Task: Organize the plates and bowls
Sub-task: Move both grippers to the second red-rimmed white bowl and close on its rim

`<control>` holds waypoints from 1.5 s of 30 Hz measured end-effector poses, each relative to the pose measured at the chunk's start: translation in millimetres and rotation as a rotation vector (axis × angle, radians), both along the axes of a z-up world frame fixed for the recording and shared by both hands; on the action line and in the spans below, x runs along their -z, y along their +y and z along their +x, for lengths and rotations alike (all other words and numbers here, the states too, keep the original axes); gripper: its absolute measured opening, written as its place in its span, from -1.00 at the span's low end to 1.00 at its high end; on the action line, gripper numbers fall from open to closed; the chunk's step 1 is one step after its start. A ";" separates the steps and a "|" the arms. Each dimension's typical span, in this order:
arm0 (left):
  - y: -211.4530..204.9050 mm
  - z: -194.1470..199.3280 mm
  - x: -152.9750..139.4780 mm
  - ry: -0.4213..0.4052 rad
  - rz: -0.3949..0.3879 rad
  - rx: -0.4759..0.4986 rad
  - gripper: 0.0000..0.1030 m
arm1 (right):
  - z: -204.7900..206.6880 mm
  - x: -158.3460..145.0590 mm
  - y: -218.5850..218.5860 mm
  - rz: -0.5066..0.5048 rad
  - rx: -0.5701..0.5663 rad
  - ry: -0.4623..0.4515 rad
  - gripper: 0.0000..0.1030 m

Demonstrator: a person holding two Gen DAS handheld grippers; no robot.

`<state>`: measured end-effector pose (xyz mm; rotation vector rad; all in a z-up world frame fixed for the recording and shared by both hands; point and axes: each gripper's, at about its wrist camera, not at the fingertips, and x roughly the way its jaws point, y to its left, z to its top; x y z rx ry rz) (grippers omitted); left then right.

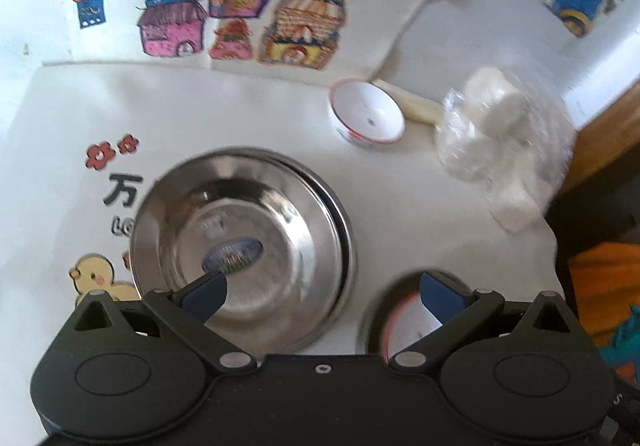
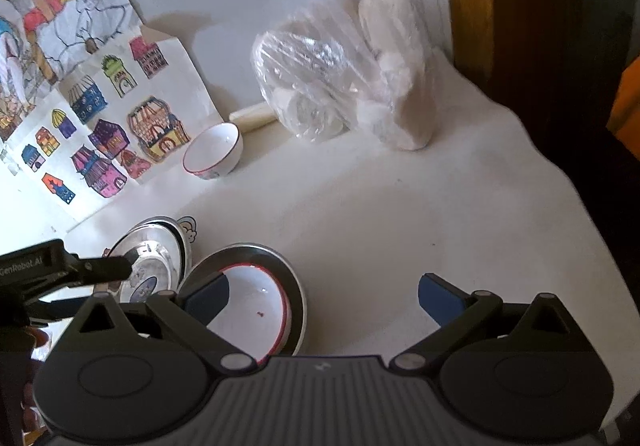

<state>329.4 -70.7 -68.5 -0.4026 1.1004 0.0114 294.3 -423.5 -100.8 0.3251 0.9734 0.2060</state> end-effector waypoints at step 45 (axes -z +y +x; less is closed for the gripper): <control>-31.9 199.4 59.0 0.002 0.458 0.302 0.92 | 209.5 77.6 78.7 0.216 -0.198 -0.022 0.24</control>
